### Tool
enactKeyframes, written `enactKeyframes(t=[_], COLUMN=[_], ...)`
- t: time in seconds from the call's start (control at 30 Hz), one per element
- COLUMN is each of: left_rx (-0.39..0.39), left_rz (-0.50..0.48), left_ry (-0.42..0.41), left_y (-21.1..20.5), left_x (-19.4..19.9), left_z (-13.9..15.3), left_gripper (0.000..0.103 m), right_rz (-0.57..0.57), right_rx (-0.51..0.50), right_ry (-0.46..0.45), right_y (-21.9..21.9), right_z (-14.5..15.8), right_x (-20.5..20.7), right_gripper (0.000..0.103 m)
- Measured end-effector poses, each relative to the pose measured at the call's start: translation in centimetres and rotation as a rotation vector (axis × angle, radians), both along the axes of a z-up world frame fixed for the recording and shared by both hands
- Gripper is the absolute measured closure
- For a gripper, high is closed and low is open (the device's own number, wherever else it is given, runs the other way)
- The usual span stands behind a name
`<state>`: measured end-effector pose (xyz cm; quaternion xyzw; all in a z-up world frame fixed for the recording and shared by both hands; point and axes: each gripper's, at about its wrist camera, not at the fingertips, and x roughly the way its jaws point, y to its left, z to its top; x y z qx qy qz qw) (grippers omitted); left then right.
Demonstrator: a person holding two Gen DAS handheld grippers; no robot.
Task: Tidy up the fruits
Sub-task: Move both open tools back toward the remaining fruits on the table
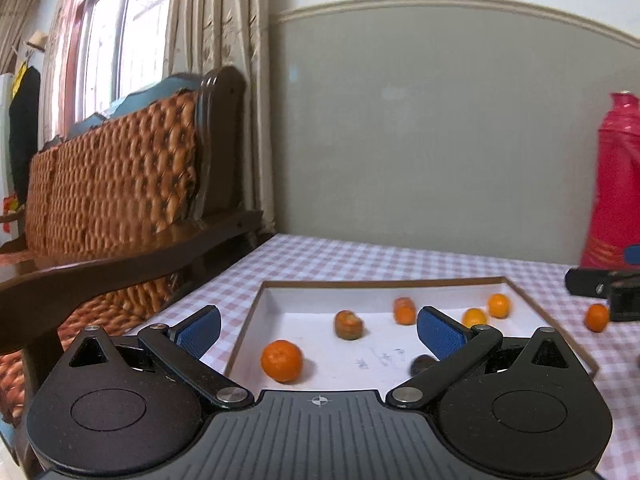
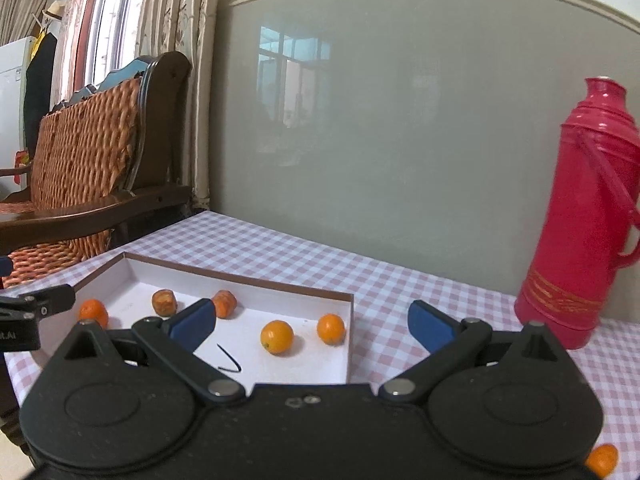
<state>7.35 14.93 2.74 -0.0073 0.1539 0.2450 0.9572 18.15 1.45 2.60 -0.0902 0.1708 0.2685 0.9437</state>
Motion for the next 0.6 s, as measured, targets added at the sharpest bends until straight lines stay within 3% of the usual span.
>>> enactKeyframes(t=[0.6], left_rx=[0.016], left_rz=[-0.127], left_ry=[-0.006], left_y=[-5.4], left_x=[-0.2], left_z=[-0.1], left_gripper=[0.0], right_rz=[-0.115], right_rx=[0.02], right_ry=[-0.033], right_y=[-8.2], right_z=[0.0], right_x=[-4.8], right_gripper=[0.008])
